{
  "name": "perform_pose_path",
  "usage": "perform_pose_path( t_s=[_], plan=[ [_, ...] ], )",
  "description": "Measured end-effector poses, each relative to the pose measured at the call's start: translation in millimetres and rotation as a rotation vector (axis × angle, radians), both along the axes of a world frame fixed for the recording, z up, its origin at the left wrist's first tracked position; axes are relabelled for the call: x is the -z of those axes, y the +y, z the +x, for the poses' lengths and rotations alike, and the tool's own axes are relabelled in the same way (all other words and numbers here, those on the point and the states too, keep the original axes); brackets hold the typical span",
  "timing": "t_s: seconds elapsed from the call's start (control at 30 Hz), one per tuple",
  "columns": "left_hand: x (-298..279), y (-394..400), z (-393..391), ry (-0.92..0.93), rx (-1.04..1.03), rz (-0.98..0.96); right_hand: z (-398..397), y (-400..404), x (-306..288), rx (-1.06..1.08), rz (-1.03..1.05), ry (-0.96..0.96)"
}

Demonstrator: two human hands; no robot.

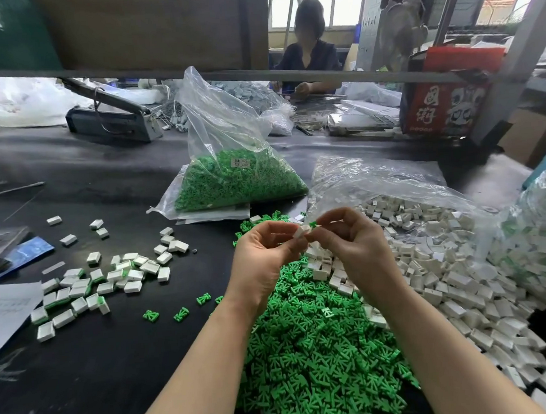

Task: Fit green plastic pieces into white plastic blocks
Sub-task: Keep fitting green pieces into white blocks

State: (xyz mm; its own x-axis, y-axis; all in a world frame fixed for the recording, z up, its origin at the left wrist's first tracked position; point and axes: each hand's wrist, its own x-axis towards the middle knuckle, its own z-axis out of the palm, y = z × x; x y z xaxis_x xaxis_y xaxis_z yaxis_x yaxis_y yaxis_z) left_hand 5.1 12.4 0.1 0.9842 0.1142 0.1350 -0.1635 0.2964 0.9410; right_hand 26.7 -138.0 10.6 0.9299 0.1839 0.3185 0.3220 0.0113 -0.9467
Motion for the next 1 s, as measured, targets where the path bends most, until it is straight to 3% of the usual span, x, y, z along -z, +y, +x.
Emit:
perform_pose_path(
  t_s=[0.43, 1.0],
  plan=[
    [1.7, -0.7, 2.1, -0.071, -0.048, 0.024, -6.3, -0.9, -9.3, -0.041, 0.111, 0.028],
    [-1.5, -6.8, 3.2, 0.157, 0.016, -0.579, -2.5, 1.5, -2.0, 0.067, 0.051, -0.08]
  ],
)
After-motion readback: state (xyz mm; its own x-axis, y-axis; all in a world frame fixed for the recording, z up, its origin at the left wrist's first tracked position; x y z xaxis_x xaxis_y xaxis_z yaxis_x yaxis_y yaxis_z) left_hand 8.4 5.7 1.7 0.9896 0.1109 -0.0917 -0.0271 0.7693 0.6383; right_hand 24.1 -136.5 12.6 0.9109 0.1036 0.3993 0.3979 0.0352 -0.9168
